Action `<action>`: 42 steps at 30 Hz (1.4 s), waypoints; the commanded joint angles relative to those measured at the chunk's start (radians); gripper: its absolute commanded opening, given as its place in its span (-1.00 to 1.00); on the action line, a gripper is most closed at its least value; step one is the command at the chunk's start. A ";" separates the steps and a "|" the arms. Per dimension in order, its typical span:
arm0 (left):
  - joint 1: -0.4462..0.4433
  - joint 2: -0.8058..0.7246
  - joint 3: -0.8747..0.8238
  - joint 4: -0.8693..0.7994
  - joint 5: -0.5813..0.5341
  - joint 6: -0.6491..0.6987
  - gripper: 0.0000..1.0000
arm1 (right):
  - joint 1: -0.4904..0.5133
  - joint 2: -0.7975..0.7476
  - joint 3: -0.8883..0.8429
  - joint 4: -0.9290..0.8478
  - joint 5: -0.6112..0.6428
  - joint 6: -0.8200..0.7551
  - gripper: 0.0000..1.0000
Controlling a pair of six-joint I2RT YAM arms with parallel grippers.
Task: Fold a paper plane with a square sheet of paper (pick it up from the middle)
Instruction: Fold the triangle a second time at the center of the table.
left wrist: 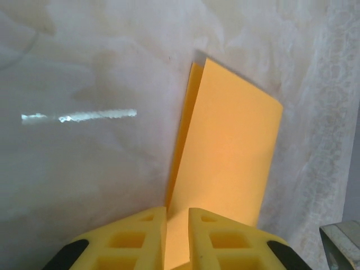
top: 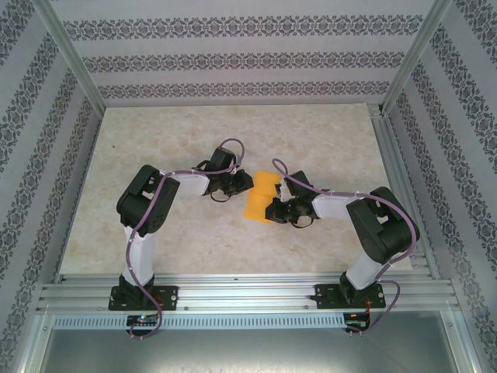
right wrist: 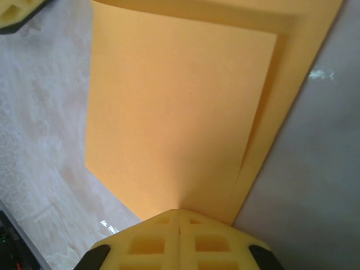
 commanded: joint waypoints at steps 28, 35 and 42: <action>-0.139 0.007 -0.146 0.105 -0.041 -0.144 -0.88 | 0.005 0.021 0.007 -0.147 0.063 0.014 -1.00; -0.141 -0.001 -0.168 0.130 -0.030 -0.157 -0.89 | 0.013 -0.045 0.083 -0.154 0.045 0.031 -1.00; -0.141 -0.008 -0.162 0.124 -0.023 -0.155 -0.88 | 0.020 -0.004 0.130 -0.117 0.030 0.051 -1.00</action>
